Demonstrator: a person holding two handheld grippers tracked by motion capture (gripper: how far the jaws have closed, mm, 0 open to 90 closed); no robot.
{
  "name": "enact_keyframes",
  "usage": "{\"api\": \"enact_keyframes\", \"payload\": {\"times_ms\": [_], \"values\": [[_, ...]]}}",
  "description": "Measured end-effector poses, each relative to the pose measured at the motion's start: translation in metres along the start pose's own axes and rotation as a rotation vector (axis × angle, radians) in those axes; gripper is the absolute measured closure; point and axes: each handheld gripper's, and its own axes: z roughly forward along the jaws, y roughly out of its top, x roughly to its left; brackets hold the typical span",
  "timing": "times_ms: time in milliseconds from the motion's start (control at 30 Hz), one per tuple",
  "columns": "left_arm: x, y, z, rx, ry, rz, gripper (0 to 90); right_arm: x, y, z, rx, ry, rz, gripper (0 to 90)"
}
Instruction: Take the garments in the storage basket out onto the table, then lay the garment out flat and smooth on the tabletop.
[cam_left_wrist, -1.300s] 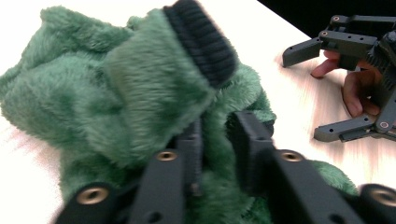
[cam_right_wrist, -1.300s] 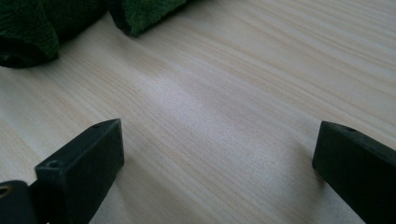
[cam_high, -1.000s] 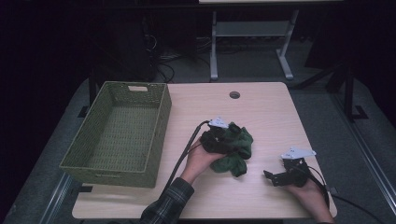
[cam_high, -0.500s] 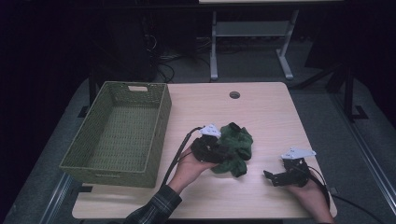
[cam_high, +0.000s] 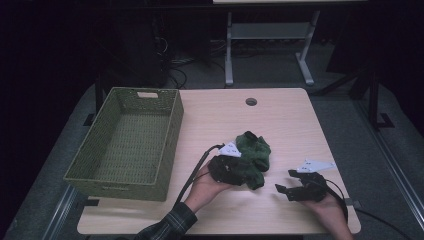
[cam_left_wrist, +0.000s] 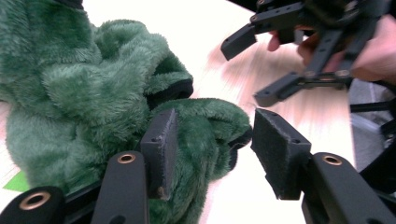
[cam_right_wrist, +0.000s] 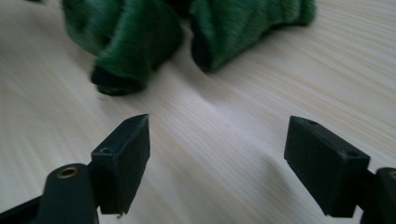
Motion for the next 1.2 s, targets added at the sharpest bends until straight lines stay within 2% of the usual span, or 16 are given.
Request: {"api": "enact_keyframes", "payload": {"times_ms": [100, 200, 333, 400, 433, 533, 667, 733, 800, 900, 1100, 1200], "values": [[0.002, -0.003, 0.007, 0.012, 0.015, 0.011, 48.3, 0.007, 0.003, 0.002, -0.015, 0.034, -0.015, 24.4], [0.004, -0.006, 0.012, 0.020, 0.025, 0.005, 48.4, 0.014, 0.006, 0.008, -0.016, 0.064, -0.028, 25.7], [0.006, -0.010, 0.016, 0.039, 0.046, 0.016, 49.9, 0.025, 0.011, 0.016, -0.024, 0.111, -0.038, 30.8], [0.008, -0.011, 0.018, 0.047, 0.058, 0.032, 52.3, 0.030, 0.014, 0.020, -0.018, 0.127, -0.039, 33.1], [0.008, -0.012, 0.019, 0.050, 0.064, 0.027, 54.7, 0.032, 0.015, 0.023, -0.023, 0.132, -0.050, 34.5], [0.010, -0.015, 0.021, 0.063, 0.076, 0.030, 62.9, 0.035, 0.018, 0.028, -0.030, 0.156, -0.045, 39.6], [0.011, -0.017, 0.022, 0.076, 0.079, 0.022, 78.9, 0.036, 0.021, 0.031, -0.032, 0.156, -0.044, 48.6], [0.013, -0.017, 0.020, 0.068, 0.071, 0.018, 84.6, 0.034, 0.022, 0.033, -0.036, 0.167, -0.042, 57.1], [0.013, -0.016, 0.018, 0.064, 0.066, 0.018, 86.3, 0.033, 0.022, 0.033, -0.034, 0.160, -0.031, 66.9], [0.011, -0.014, 0.011, 0.038, 0.049, 0.001, 86.7, 0.030, 0.022, 0.029, -0.042, 0.147, -0.026, 75.0], [0.008, -0.010, -0.014, 0.001, 0.037, 0.007, 86.7, 0.021, 0.022, 0.014, -0.080, 0.102, -0.025, 78.2], [0.010, -0.013, -0.030, -0.008, 0.052, 0.003, 86.7, 0.016, 0.019, 0.007, -0.083, 0.079, -0.021, 78.7]]}}
